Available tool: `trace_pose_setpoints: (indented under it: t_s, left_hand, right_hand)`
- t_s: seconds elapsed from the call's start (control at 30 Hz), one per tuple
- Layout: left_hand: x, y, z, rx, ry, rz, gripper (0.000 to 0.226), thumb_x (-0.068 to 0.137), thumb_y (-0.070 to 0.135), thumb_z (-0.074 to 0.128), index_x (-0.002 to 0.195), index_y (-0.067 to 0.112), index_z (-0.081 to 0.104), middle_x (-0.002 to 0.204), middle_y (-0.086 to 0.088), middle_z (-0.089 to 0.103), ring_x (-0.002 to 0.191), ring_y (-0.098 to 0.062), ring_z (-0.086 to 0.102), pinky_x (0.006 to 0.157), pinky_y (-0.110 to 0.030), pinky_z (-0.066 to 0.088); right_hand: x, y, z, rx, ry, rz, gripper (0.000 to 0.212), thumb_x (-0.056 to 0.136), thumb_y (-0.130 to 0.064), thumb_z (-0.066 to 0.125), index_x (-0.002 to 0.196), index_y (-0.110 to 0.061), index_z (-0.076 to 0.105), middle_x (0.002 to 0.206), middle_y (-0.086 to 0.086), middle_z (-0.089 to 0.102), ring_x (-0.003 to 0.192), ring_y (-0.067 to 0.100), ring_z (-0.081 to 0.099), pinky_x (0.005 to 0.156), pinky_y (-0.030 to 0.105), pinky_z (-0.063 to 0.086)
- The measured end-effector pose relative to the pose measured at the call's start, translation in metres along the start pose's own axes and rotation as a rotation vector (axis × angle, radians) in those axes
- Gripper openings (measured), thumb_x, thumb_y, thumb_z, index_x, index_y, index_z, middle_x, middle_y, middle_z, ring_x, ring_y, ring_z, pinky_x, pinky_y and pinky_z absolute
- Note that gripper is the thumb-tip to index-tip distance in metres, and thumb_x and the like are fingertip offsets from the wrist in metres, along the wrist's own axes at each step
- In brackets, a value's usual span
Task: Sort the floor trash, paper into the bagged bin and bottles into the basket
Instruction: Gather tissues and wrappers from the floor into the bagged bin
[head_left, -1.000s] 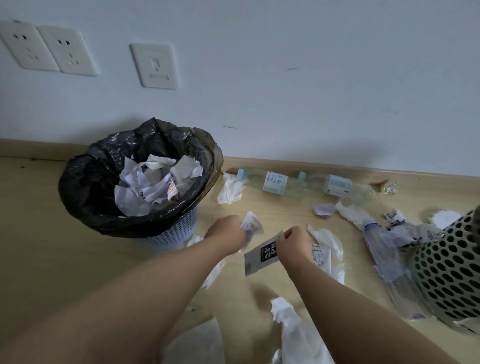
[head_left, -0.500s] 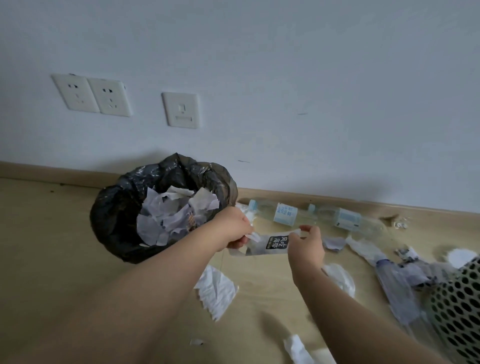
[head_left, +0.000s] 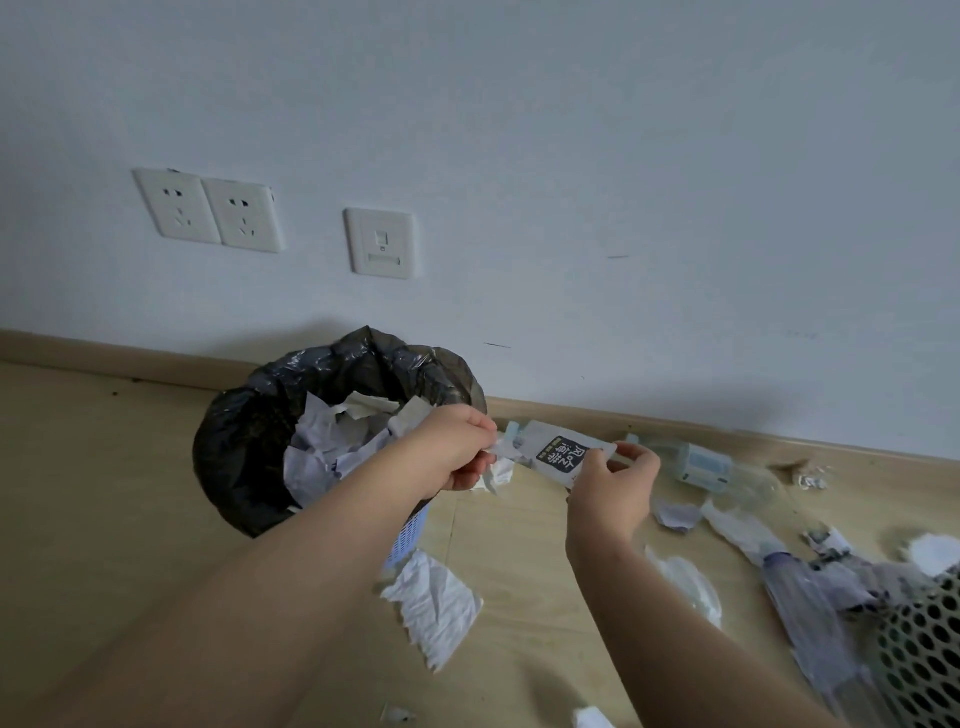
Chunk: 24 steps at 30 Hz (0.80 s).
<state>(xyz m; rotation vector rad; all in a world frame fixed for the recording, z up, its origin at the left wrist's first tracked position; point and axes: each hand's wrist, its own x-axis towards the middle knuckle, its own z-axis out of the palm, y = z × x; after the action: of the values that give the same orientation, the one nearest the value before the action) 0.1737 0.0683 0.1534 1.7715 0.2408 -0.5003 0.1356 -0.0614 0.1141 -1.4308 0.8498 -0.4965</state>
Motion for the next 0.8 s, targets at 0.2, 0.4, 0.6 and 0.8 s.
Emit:
trace_pose_setpoints:
  t_s: [0.2, 0.4, 0.6, 0.8]
  left_hand:
    - [0.003, 0.000, 0.000, -0.092, 0.121, 0.058, 0.017, 0.095, 0.011, 0.044, 0.089, 0.017, 0.058, 0.056, -0.001, 0.053, 0.041, -0.007, 0.041, 0.038, -0.012, 0.036]
    - [-0.001, 0.000, 0.003, -0.016, -0.025, 0.014, 0.011, 0.096, 0.011, 0.048, 0.092, 0.016, 0.057, 0.059, -0.003, 0.052, 0.034, -0.004, 0.045, 0.035, -0.012, 0.039]
    - [0.006, -0.006, 0.007, -0.091, 0.042, -0.029, 0.020, 0.095, 0.008, 0.045, 0.080, 0.018, 0.054, 0.057, -0.001, 0.050, 0.033, -0.004, 0.037, 0.035, -0.011, 0.034]
    - [0.005, -0.003, 0.007, -0.291, 0.029, -0.091, 0.019, 0.096, 0.009, 0.046, 0.081, 0.017, 0.054, 0.057, 0.000, 0.047, 0.027, -0.002, 0.034, 0.034, -0.008, 0.031]
  right_hand:
    - [0.009, 0.005, -0.009, -0.065, 0.100, -0.011, 0.009, 0.094, -0.010, 0.044, 0.099, -0.018, 0.042, 0.076, -0.005, 0.048, 0.074, 0.019, 0.051, 0.069, 0.033, 0.043]
    - [0.011, 0.007, -0.015, -0.261, -0.065, -0.178, 0.019, 0.092, -0.014, 0.052, 0.078, -0.025, 0.045, 0.076, -0.007, 0.054, 0.065, 0.006, 0.049, 0.055, 0.024, 0.038]
    - [0.004, 0.000, -0.010, -0.130, -0.016, -0.159, 0.024, 0.094, -0.019, 0.049, 0.074, -0.028, 0.039, 0.075, -0.006, 0.051, 0.065, 0.009, 0.047, 0.057, 0.026, 0.038]
    - [0.006, -0.002, -0.009, -0.050, 0.041, -0.131, 0.007, 0.095, -0.016, 0.047, 0.096, -0.017, 0.041, 0.076, -0.007, 0.047, 0.068, 0.014, 0.050, 0.062, 0.029, 0.042]
